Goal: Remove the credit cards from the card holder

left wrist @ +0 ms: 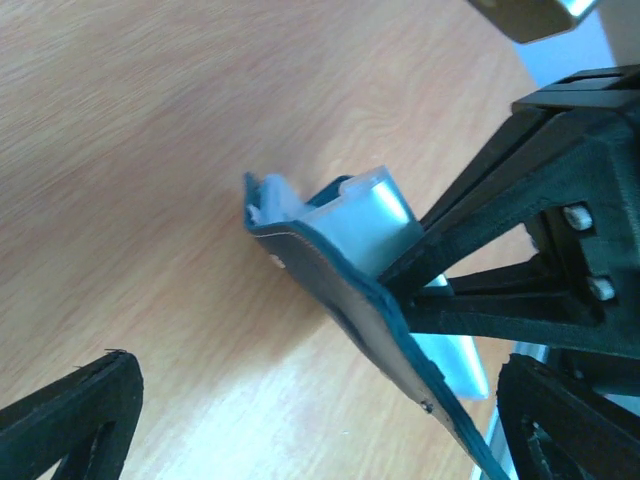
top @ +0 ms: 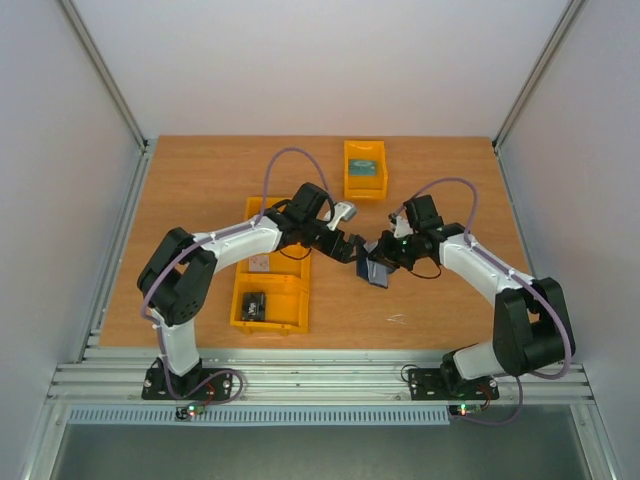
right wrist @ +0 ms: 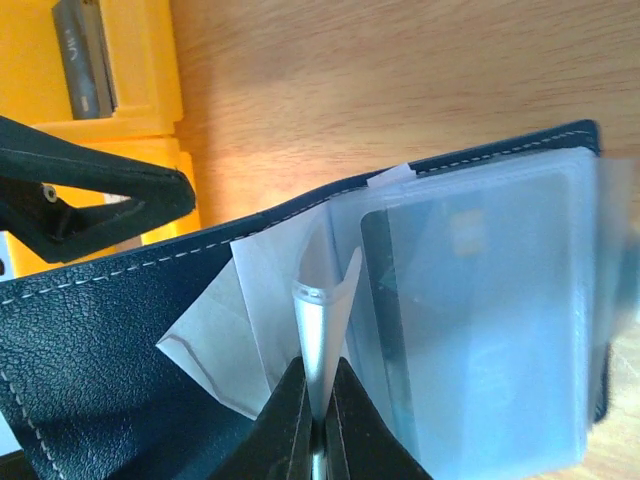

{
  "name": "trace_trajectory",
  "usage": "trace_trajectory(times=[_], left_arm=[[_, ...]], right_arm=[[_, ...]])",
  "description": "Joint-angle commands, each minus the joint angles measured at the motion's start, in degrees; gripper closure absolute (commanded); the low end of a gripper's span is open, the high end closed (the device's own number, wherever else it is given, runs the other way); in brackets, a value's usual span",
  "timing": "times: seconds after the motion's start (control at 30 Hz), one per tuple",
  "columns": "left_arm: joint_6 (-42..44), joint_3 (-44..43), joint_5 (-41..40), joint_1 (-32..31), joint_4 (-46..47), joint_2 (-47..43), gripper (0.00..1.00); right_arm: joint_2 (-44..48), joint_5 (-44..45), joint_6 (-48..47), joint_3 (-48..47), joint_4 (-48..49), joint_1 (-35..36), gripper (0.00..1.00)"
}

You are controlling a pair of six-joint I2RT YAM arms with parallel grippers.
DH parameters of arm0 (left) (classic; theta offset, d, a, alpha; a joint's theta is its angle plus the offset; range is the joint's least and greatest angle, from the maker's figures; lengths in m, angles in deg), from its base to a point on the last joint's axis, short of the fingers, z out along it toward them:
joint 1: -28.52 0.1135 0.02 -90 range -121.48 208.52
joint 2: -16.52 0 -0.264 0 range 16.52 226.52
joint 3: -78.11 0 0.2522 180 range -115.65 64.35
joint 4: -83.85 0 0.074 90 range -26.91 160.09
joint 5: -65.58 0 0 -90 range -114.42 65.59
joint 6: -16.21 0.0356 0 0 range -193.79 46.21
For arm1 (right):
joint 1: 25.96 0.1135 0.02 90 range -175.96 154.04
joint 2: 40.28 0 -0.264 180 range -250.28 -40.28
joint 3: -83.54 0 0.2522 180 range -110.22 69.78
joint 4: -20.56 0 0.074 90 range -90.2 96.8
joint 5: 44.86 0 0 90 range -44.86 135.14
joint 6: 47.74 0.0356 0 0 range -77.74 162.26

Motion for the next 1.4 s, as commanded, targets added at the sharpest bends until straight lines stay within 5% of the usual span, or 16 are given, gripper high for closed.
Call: trace_trajectory(times=[0.0,0.13,0.47,0.53,0.6,0.67,0.8,0.97,1.07,1.37], left_arm=[[1.76,1.31,6.61,-0.22,7.23,-2.96,0.05],[1.93,1.04,8.34,-0.48,9.07,-3.23,0.13],[-0.61,1.58,8.97,-1.34,17.95,-4.27,0.14],[-1.75,1.84,10.38,-1.38,20.26,-4.72,0.27],[-2.49,2.31,11.62,-1.30,22.10,-5.41,0.58],[-2.98,3.35,11.94,-1.35,24.22,-6.58,0.78],[-4.66,5.93,12.66,-1.36,30.33,-9.35,0.99],[-8.52,6.85,12.37,-0.80,35.77,-13.87,1.00],[-9.91,7.22,13.25,-0.34,37.48,-18.56,1.00],[-7.24,11.13,14.77,-0.04,39.75,-33.52,1.00]], right_arm=[[3.89,0.36,-1.23,-4.07,-4.61,-0.25,0.99],[5.94,2.47,-3.03,-8.27,-9.32,-0.18,0.99],[10.57,3.91,-2.40,-12.54,-11.64,1.83,0.99],[11.41,4.09,-2.67,-13.53,-11.94,2.47,0.99],[12.25,3.84,-3.07,-14.39,-11.88,2.72,0.99],[13.41,3.01,-3.65,-15.16,-11.36,2.73,0.99],[14.89,0.82,-7.85,-18.13,-12.23,2.73,0.90],[15.94,-0.66,-18.29,-27.85,-20.89,2.58,0.52],[18.43,-1.35,-24.42,-33.49,-26.10,2.03,0.38],[21.29,-5.90,-31.97,-42.93,-34.15,0.82,0.25]])
